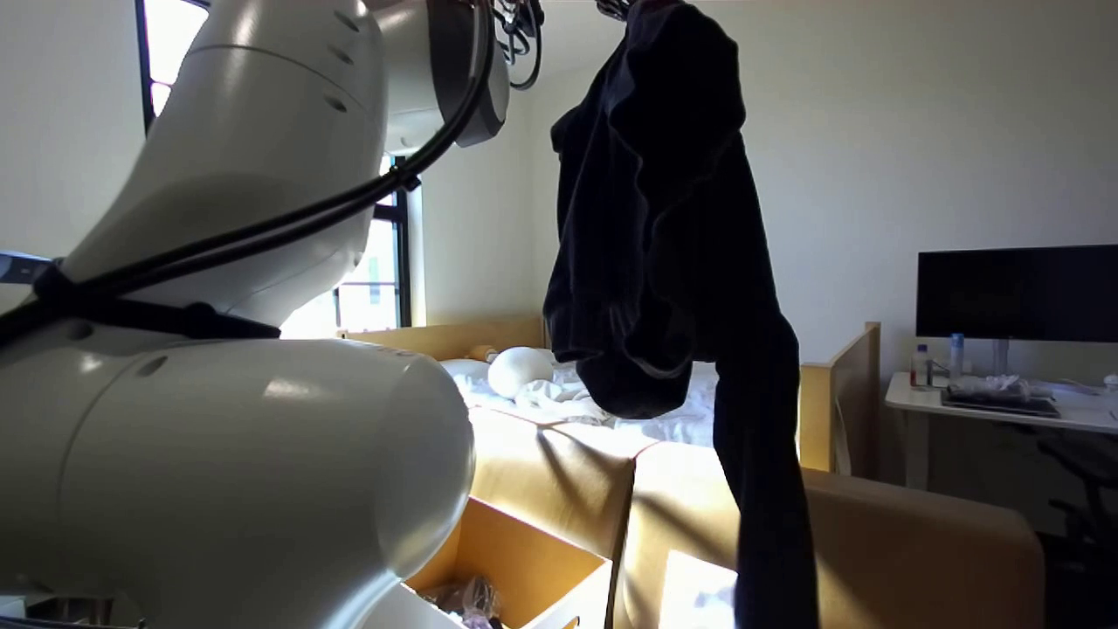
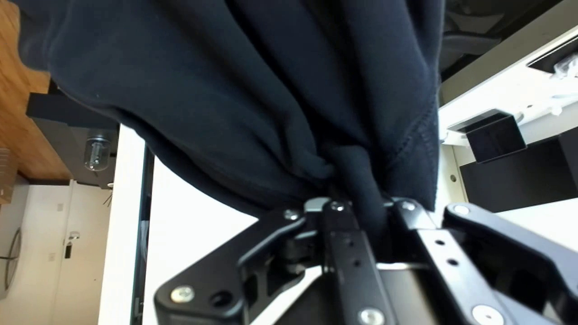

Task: Remove the black jersey from the box

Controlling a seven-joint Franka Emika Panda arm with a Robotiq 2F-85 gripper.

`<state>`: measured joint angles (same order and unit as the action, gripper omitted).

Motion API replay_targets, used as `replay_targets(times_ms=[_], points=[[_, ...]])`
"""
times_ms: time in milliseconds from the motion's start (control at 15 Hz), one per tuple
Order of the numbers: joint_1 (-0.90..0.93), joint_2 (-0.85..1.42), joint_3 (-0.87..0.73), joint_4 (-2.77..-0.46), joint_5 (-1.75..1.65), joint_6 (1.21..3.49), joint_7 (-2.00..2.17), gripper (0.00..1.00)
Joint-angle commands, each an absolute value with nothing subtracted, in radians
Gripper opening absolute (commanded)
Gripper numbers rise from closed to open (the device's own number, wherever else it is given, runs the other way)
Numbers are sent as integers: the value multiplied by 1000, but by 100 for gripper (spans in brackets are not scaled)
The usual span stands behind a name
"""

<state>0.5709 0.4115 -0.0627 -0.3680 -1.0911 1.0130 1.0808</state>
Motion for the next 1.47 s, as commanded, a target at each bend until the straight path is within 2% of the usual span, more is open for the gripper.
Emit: replay_targets(times_ms=[0, 267, 600, 1067, 1133, 1200, 1400], points=[[585, 420, -51, -368, -1028, 1036, 1095, 3], [574, 464, -54, -369, -920, 985, 1141, 4], [550, 482, -112, -384, -868, 704, 1163, 3], [506, 470, -167, -361, -885, 558, 1159, 3], [502, 472, -159, -360, -870, 551, 1167, 36], [501, 475, -157, -360, -870, 548, 1169, 37], [501, 481, -167, -360, -883, 545, 1182, 54]])
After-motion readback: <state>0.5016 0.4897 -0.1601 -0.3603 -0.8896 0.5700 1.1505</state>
